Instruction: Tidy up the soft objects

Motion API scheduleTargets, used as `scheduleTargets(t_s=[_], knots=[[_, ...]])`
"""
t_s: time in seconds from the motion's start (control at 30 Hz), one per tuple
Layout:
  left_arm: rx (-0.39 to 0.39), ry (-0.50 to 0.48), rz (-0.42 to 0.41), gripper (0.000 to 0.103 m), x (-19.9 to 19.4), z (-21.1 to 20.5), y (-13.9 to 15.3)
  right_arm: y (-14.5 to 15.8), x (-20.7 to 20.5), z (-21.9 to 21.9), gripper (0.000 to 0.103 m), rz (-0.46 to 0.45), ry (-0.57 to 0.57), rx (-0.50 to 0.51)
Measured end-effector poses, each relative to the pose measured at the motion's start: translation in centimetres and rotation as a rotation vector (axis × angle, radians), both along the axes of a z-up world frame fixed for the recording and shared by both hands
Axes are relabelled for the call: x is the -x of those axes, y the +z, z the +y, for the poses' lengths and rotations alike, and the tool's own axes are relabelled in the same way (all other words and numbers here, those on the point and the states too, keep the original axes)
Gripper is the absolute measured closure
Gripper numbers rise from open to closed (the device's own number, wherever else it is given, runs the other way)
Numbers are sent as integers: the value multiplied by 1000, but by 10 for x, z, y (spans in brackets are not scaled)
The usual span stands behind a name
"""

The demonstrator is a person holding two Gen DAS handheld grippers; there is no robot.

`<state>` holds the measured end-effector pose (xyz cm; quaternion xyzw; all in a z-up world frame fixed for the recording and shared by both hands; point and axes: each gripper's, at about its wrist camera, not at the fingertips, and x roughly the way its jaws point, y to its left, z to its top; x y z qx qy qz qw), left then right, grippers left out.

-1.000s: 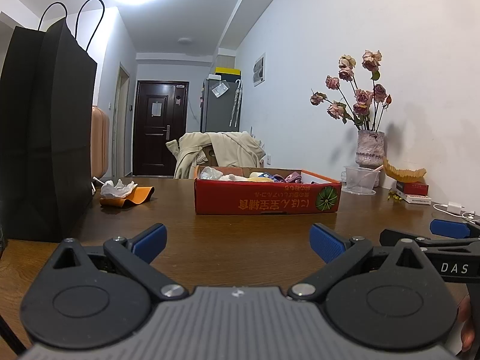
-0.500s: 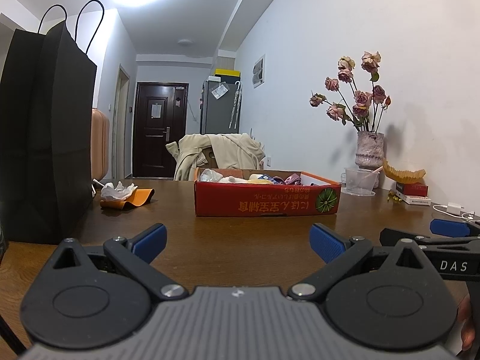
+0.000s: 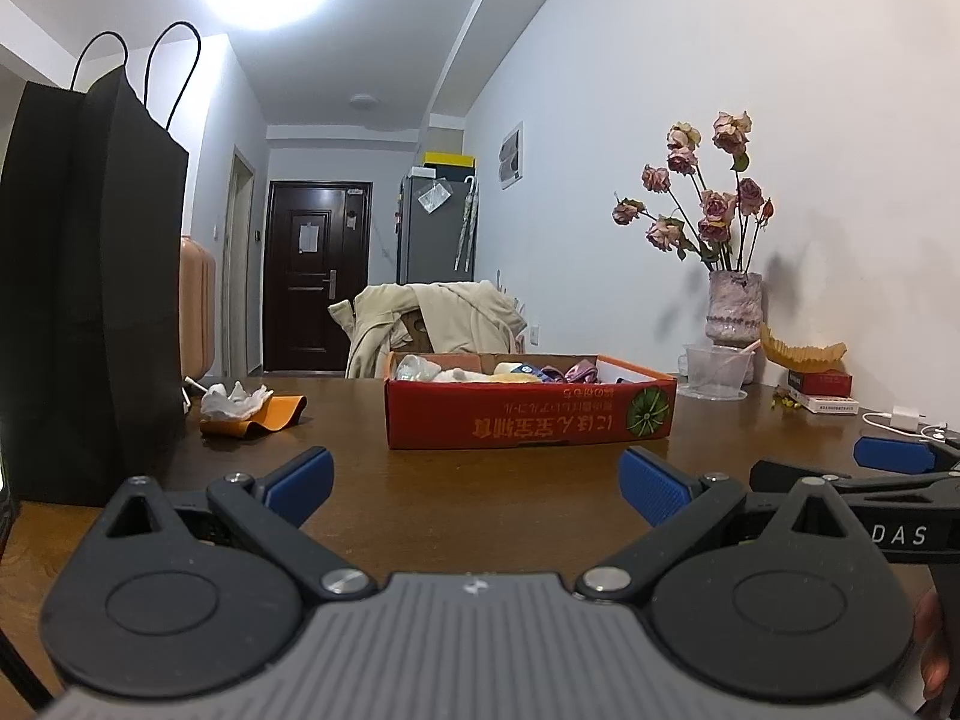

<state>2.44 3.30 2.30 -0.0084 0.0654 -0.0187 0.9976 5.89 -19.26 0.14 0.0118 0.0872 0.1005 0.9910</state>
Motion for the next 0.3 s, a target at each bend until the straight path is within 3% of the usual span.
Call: scheduleTargets(t_s=[0.3], knots=[[4,-8,-12,0,1,0,2,0,0,0,0,-6,0,-1]])
